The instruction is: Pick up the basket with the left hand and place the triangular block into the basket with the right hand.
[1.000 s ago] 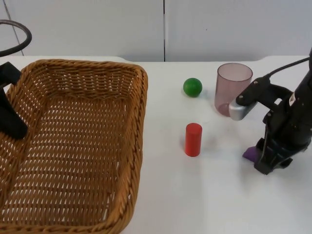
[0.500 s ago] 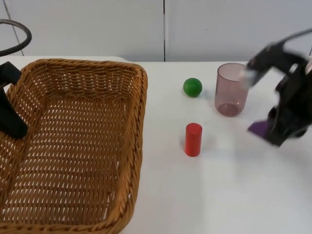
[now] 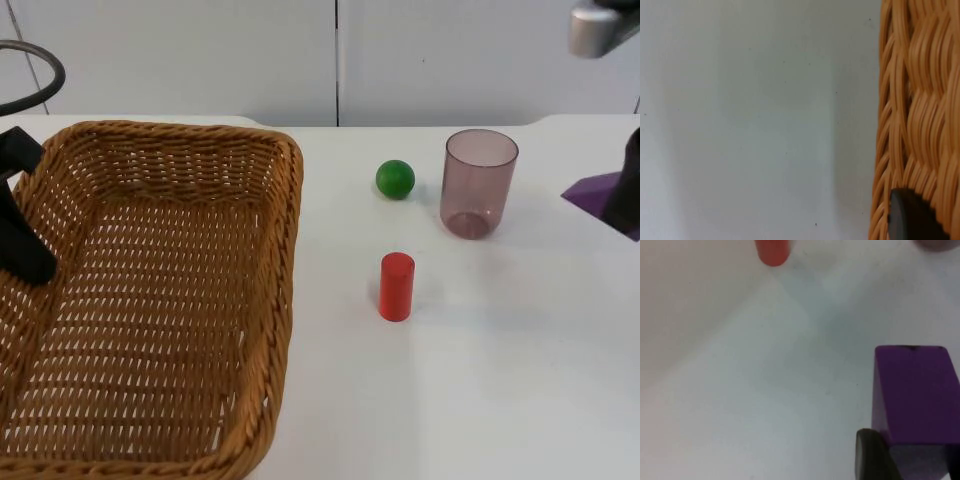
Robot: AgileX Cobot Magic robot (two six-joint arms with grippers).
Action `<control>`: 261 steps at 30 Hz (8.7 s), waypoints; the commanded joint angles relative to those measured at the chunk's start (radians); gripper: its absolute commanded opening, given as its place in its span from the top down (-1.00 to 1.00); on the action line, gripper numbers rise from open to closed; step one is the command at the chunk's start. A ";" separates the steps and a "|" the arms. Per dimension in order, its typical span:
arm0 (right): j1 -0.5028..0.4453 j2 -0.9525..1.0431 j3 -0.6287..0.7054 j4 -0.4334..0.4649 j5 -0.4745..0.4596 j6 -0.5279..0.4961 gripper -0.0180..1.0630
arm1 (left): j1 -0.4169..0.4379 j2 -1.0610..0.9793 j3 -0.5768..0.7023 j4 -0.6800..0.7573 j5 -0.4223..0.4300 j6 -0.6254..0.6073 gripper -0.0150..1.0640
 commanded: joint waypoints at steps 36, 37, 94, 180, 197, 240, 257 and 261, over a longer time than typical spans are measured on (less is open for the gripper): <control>0.478 0.510 -0.639 0.033 -0.108 0.156 0.97 | 0.001 -0.012 0.001 -0.035 0.024 -0.005 0.98; 0.478 0.522 -0.639 0.033 -0.115 0.156 0.96 | 0.001 -0.012 0.001 -0.035 0.024 -0.005 0.98; 0.379 -0.501 -0.019 -0.020 -0.080 0.289 -0.48 | -0.013 0.137 -0.051 -0.065 -0.103 -0.036 0.98; 0.379 -1.247 0.451 -0.025 -0.212 0.317 -0.48 | -0.136 -1.319 0.357 0.038 -0.225 0.017 -0.97; 0.379 -1.480 0.457 -0.035 0.011 0.327 -0.48 | -0.136 -1.668 0.380 0.537 -0.028 -0.485 -0.97; 0.379 -1.489 0.541 -0.048 0.293 0.424 -0.48 | -0.136 -1.668 0.405 0.728 0.135 -0.674 -0.97; 0.379 -1.489 0.539 -0.056 0.293 0.417 -0.74 | -0.136 -1.668 0.405 0.711 0.135 -0.674 -0.97; 0.379 -1.489 0.539 -0.056 0.293 0.417 -0.98 | -0.136 -1.668 0.405 0.711 0.135 -0.674 -0.97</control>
